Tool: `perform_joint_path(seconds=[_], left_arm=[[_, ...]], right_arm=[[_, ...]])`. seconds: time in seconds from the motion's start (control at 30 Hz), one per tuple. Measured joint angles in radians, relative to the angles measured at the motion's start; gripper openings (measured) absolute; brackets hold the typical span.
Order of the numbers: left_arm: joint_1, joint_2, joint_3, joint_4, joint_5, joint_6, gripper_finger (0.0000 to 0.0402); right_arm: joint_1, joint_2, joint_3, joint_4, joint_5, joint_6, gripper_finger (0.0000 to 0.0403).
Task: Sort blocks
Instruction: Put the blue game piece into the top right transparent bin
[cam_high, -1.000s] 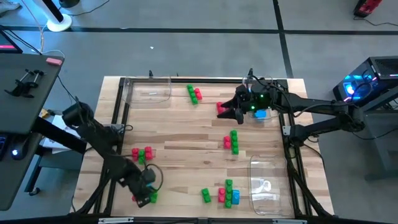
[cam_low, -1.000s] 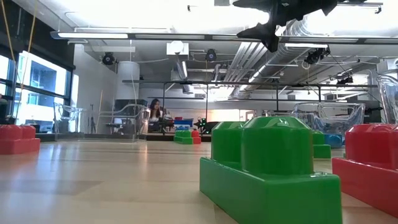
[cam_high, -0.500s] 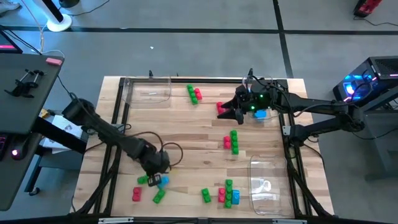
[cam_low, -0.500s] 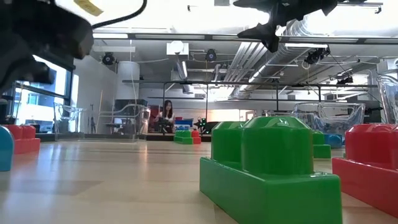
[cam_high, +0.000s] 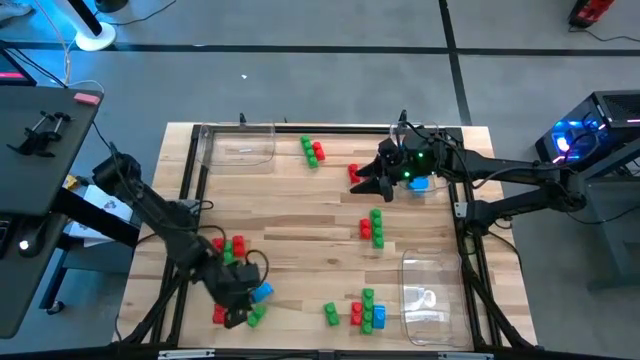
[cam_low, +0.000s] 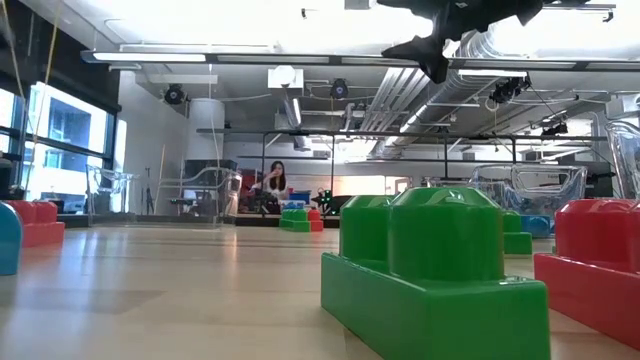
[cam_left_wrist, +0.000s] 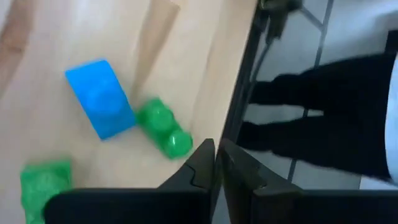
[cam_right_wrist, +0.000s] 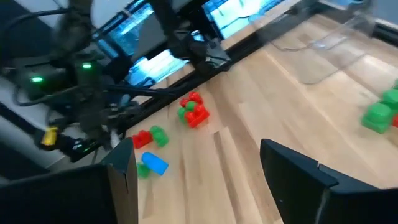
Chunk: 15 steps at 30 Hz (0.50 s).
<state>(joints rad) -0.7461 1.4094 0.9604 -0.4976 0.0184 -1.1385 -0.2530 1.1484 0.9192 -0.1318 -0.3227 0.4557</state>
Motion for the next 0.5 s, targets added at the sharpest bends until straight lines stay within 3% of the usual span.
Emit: perform_joint_path(seconds=[0.27,0.37,0.5], left_arm=[[0.125,0.006,0.0,-0.069,0.069,0.127,0.0132],[0.124,0.006,0.0,-0.067,0.058,0.163,0.0181],[0.094,0.006,0.0,-0.075,0.029,0.134,0.0231]], right_arm=[[0.11,0.0,0.001,0.176,-0.148,0.082,0.0224],[0.19,0.0,0.025,0.203,-0.128,0.114,0.0224],[0.318,0.0,0.072,0.194,-0.005,0.151,0.0224]])
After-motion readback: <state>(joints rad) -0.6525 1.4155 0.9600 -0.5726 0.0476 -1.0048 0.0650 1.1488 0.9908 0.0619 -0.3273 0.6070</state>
